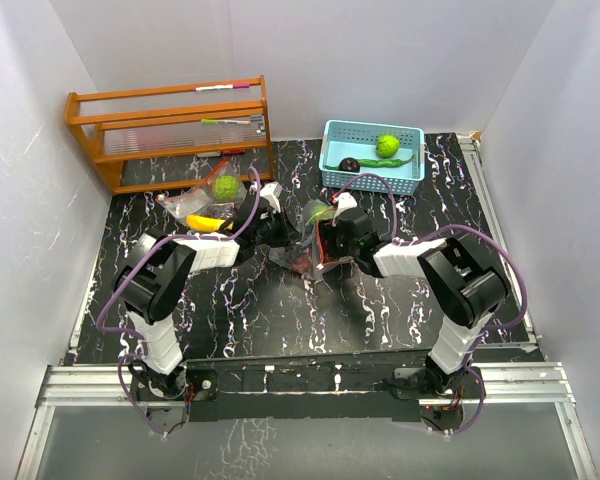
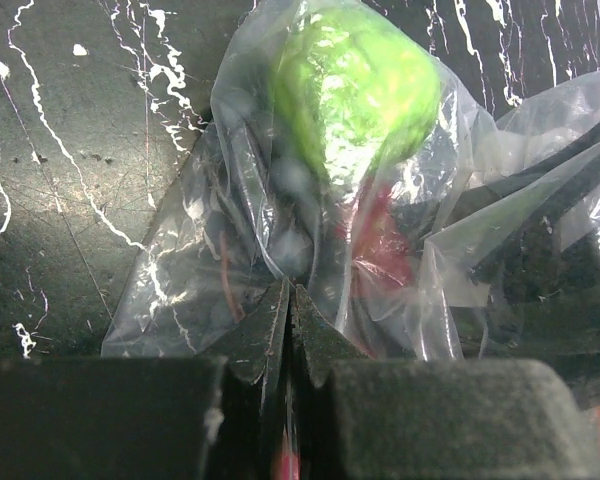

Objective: Open the zip-top bag and remove the fake food
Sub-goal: Pick up the fake fruit from the zipper food storage bag.

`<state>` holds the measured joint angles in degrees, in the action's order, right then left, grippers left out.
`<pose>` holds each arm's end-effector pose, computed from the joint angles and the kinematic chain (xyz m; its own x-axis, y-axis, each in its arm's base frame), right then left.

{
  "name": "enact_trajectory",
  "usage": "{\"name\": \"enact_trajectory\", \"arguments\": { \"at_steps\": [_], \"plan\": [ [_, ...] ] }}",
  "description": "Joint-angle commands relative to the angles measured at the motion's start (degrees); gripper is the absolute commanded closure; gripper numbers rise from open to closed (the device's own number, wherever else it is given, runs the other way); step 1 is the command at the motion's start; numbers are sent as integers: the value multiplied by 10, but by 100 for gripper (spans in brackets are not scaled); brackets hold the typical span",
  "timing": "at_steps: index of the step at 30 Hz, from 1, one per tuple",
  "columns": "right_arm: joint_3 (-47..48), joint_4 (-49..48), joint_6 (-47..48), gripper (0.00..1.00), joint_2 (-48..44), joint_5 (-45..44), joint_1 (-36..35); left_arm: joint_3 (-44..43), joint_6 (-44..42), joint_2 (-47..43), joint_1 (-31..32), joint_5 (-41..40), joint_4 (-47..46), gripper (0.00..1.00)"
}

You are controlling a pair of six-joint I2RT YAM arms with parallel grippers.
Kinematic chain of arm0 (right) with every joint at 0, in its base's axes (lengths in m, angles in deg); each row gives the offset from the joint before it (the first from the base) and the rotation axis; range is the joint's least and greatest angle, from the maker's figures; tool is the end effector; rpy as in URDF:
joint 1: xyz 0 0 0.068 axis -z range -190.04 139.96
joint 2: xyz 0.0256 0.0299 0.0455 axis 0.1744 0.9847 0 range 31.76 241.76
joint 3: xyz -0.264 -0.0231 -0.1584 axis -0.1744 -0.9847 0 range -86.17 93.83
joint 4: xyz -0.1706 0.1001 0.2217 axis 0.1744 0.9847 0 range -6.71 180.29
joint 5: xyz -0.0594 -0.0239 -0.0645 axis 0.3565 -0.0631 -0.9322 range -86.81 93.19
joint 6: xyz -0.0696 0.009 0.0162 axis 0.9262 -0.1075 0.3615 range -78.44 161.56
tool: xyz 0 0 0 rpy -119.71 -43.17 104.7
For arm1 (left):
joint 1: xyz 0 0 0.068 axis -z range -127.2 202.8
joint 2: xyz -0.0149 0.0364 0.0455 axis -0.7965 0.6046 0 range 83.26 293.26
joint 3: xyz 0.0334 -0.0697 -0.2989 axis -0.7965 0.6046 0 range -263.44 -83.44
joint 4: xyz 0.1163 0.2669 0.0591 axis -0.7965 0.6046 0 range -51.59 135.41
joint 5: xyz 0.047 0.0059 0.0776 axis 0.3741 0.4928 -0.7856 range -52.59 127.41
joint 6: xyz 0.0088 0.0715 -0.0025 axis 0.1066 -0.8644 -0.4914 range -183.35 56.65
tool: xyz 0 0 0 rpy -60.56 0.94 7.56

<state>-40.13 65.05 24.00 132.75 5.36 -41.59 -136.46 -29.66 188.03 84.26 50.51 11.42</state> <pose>0.3362 0.2091 0.1321 -0.6512 -0.0460 -0.7575 -0.3695 0.8911 0.2635 0.3672 -0.2406 0.1643 -0.6767 -0.2193 -0.7028 0.3708 0.7232 -0.5827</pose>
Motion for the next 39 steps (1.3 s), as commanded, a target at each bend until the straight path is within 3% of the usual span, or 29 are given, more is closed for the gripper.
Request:
{"name": "enact_trajectory", "arguments": {
  "at_steps": [1,6,8,23,39],
  "plan": [
    [-4,5,6,44,13,5,-8,-4,-3,3,0,12,11,100],
    [-23,28,-9,87,-37,-20,-8,-6,-5,7,0,6,18,100],
    [-26,40,-11,92,-64,-29,-8,-7,-3,7,-1,4,21,100],
    [-1,139,-2,93,-269,-82,-7,16,26,-15,-36,-13,22,100],
    [59,138,10,93,-351,-93,-7,39,37,-14,-46,-43,28,100]
  ]
}}
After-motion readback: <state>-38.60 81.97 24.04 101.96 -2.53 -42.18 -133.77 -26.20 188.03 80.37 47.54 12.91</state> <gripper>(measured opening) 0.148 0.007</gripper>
